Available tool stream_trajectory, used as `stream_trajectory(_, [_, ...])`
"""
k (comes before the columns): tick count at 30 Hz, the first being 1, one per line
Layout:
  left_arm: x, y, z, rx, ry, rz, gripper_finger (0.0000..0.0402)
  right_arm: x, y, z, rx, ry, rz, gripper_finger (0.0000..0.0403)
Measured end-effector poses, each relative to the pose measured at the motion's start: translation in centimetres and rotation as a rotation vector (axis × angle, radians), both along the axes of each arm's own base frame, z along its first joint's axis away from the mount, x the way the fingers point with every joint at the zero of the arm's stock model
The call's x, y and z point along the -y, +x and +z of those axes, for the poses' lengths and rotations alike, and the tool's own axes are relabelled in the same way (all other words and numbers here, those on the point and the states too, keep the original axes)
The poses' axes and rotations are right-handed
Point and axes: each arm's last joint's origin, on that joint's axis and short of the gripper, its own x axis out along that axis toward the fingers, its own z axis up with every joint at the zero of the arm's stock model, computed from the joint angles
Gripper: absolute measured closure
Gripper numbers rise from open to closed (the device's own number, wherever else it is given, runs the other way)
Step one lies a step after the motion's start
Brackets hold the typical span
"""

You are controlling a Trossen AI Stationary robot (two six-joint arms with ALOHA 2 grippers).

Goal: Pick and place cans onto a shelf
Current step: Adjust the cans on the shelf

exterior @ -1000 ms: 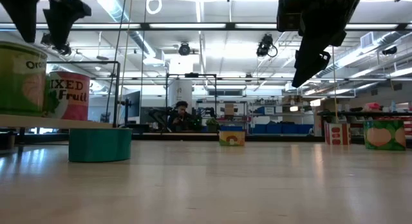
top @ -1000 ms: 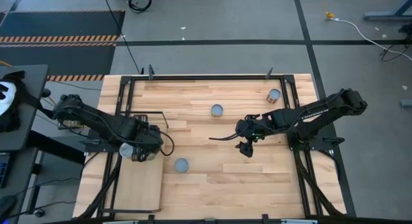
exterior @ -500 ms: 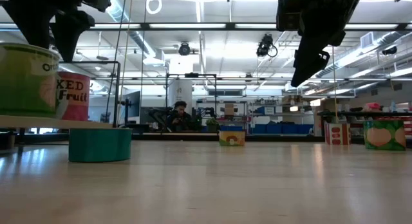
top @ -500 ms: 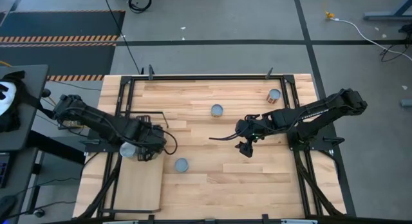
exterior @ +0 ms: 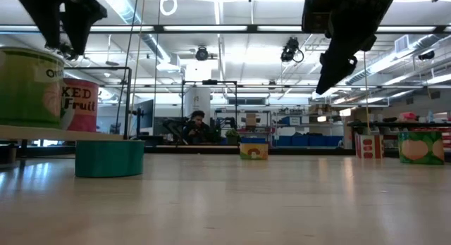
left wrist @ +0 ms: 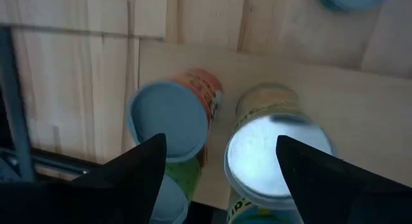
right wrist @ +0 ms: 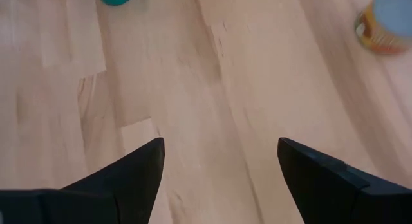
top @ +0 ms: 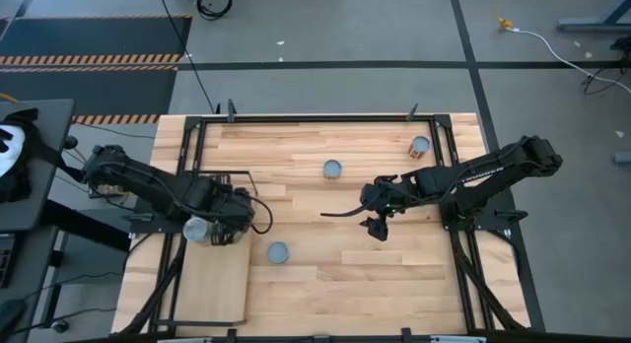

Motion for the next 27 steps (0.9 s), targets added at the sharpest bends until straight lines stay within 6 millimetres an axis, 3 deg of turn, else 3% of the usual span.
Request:
stream_trajectory(5, [-1.1,0.3,0.3,0.048,0.121,0.061,0.0102,0.0,0.4,0.3,0.049,-0.037,0.01,0.01])
stream_trajectory(10, [-3.6,0.8,0.3,0.056,0.115,0.213,0.0121,0.0,0.6,0.4,0.076,-0.047,-0.004,0.01])
stream_trajectory(14, [-4.9,1.0,0.3,0.029,0.042,0.274,0.0201,-0.1,0.5,0.4,0.074,-0.031,-0.018,0.01])
stream_trajectory(19, [-6.0,1.1,0.2,0.019,-0.041,0.344,0.0373,-0.9,0.4,0.4,0.074,-0.014,-0.004,0.01])
stream_trajectory(24, [-7.5,1.2,0.1,0.035,-0.109,0.487,0.0397,-1.9,0.2,0.4,0.073,-0.007,0.025,0.01])
stream_trajectory(27, [-8.0,1.2,-1.3,0.029,-0.192,0.569,0.0398,-2.3,0.0,0.4,0.07,-0.003,0.038,0.01])
